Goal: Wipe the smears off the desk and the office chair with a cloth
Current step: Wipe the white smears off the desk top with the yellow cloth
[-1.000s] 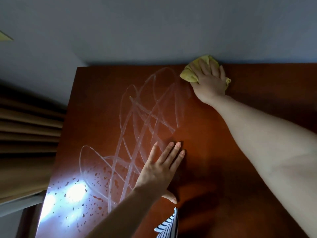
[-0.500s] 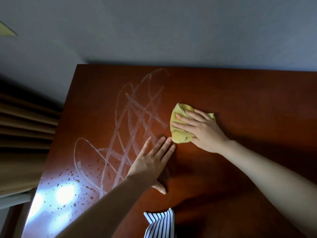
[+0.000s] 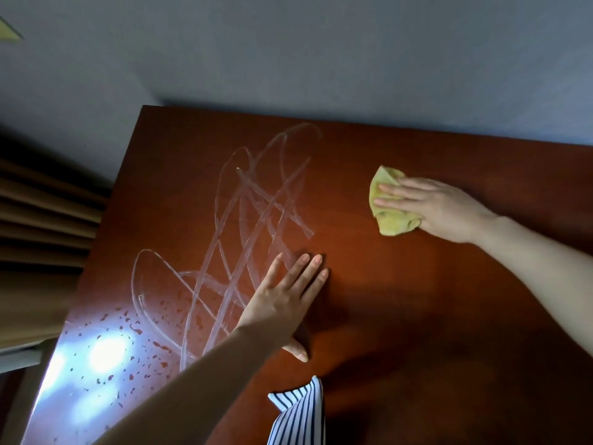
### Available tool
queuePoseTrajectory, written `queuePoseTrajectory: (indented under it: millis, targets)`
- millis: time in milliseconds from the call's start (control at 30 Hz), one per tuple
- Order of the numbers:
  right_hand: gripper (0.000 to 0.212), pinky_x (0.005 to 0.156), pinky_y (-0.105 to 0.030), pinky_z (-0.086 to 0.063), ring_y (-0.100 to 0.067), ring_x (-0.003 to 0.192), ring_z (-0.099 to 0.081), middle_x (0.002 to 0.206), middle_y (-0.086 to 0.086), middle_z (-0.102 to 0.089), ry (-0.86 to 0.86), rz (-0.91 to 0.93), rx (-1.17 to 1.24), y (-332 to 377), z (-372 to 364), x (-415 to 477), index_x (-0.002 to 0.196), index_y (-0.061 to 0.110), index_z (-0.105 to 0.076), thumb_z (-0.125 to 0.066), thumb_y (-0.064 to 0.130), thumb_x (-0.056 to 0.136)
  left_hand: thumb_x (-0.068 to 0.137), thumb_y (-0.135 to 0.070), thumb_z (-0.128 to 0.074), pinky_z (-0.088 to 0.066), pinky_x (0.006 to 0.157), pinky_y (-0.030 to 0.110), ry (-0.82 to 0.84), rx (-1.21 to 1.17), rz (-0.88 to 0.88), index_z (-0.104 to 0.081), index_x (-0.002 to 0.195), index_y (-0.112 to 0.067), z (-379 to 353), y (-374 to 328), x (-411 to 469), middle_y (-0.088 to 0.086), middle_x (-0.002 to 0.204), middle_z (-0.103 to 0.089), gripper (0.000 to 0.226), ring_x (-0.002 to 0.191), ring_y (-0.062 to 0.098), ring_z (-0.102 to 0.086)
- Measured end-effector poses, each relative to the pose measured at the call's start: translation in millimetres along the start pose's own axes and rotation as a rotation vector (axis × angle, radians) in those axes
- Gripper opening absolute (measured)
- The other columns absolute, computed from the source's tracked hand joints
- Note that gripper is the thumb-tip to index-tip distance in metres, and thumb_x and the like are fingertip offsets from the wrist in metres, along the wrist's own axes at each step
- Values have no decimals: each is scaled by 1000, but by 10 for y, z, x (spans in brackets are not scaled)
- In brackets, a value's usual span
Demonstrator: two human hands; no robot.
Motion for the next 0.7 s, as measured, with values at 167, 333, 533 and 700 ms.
queuePoseTrajectory:
  millis: [167, 333, 533, 700]
  targets:
    - [63, 118, -35, -14, -23, 144, -18, 155, 5, -20, -19, -208, 90, -332, 98, 451, 145, 29, -29, -53, 6, 92, 61, -84, -54, 40, 91, 50, -10, -20, -8, 53, 123, -15, 0, -7, 5, 6, 133, 56, 142, 117, 24, 53]
    - [51, 115, -45, -17, -30, 142, -20, 154, -4, -28, -165, -415, 79, -352, 172, 994, 145, 26, -34, -47, 19, 96, 63, -83, -55, 38, 93, 50, -26, -38, -20, 53, 123, -14, 12, -7, 9, 7, 133, 55, 141, 118, 26, 52]
    - [50, 115, -49, -2, -25, 145, -7, 158, 7, -16, -108, -514, 88, 52, -30, 1531, 146, 42, -25, -36, 36, 97, 63, -81, -58, 39, 92, 48, -7, -53, -11, 54, 121, -15, -22, 14, 12, 6, 130, 58, 142, 118, 26, 51]
    - [53, 115, -41, -1, -21, 145, -9, 158, 10, -16, -88, -288, 5, 618, -163, 1444, 144, 48, -24, -42, 38, 95, 63, -80, -59, 37, 95, 47, -13, -26, 5, 44, 131, -15, -9, 33, 12, 6, 135, 53, 140, 128, 24, 41]
Point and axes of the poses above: each hand's wrist, its own x-axis towards the middle knuckle, its own z-axis out of the back of the hand, y = z × x, the point moved 10 cm from there along x, towards the middle knuckle
